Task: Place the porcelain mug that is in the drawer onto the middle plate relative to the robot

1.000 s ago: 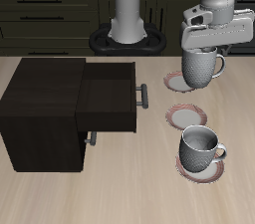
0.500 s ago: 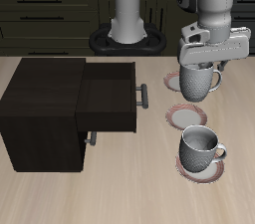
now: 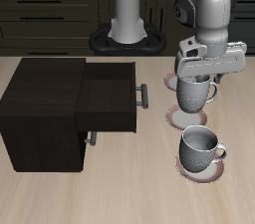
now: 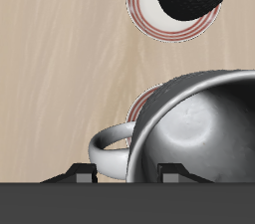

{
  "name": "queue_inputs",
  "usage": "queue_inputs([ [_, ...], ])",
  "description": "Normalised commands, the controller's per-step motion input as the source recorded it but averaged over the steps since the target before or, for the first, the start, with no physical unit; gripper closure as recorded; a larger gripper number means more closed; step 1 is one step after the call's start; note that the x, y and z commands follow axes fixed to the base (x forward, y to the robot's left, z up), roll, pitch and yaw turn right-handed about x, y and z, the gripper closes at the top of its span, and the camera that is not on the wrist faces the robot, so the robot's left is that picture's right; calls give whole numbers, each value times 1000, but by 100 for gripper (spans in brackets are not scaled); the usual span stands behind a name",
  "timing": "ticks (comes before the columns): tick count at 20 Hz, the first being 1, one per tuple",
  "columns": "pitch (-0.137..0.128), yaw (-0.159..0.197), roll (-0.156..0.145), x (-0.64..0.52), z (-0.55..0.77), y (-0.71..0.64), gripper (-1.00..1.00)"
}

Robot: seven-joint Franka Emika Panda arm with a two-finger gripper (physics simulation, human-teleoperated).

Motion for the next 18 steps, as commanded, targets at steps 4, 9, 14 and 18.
queue_inputs([
  [4, 35, -5, -14, 78, -295, -65, 100],
  [9, 40, -7, -4, 6, -292, -24, 100],
  [14, 47, -15, -2, -29, -326, 50, 100],
  [18, 67, -16, -6, 29, -390, -11, 100],
])
